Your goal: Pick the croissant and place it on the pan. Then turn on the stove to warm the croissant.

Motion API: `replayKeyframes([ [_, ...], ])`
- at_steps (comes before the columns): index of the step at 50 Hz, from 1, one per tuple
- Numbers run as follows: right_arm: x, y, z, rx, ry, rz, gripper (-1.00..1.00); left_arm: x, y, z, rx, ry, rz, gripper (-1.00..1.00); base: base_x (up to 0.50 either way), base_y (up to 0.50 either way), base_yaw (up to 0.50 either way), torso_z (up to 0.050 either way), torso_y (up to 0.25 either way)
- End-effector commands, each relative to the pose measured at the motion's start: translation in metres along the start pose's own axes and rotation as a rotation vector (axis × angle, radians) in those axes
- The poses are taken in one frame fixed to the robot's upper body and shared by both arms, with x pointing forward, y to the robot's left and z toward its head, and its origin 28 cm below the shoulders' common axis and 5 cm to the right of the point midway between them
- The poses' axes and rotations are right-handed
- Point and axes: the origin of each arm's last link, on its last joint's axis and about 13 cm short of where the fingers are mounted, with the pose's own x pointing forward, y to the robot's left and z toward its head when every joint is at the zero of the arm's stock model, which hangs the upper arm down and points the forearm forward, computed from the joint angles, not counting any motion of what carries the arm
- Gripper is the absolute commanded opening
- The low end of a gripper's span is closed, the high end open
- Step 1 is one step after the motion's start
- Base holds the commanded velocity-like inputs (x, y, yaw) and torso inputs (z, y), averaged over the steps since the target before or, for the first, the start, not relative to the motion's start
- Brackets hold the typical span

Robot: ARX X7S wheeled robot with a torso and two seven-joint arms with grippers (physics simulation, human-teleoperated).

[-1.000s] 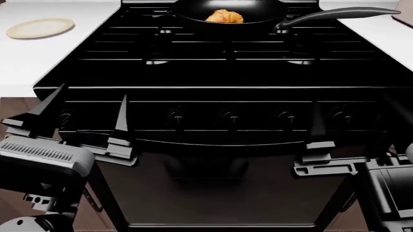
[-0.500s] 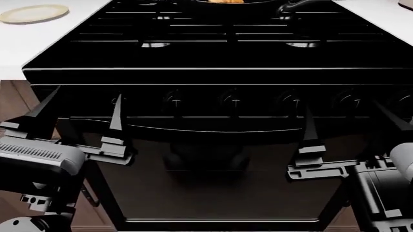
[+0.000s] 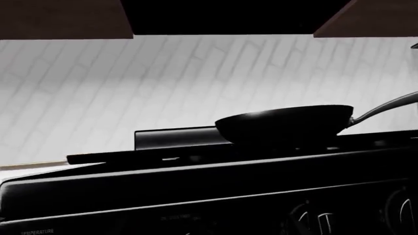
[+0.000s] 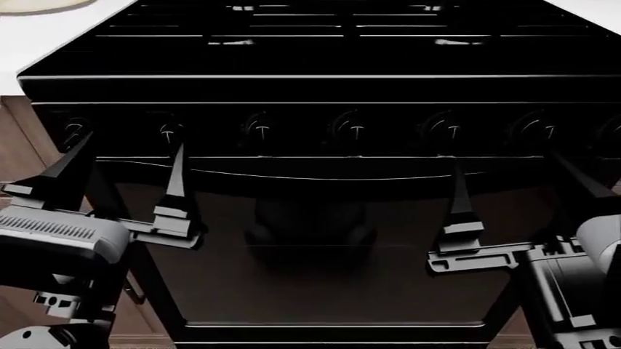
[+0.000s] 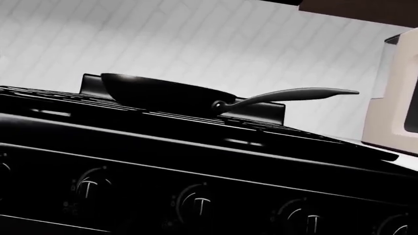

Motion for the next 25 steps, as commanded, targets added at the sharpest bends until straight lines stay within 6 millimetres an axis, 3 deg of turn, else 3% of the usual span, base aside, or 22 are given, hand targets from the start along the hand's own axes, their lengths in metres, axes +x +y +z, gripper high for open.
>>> replayKeyframes([
  [1, 0.000, 0.001, -0.001, -0.002, 0.002, 0.002, 1.00, 0.001, 0.001, -0.001, 0.000, 0.000, 0.007, 1.00, 0.00, 0.00, 0.00, 0.000, 0.000],
  [25, 0.029, 0.005, -0.002, 0.048, 0.066, -0.040, 1.00, 0.003, 0.003, -0.008, -0.014, 0.020, 0.023, 1.00, 0.00, 0.00, 0.00, 0.000, 0.000],
])
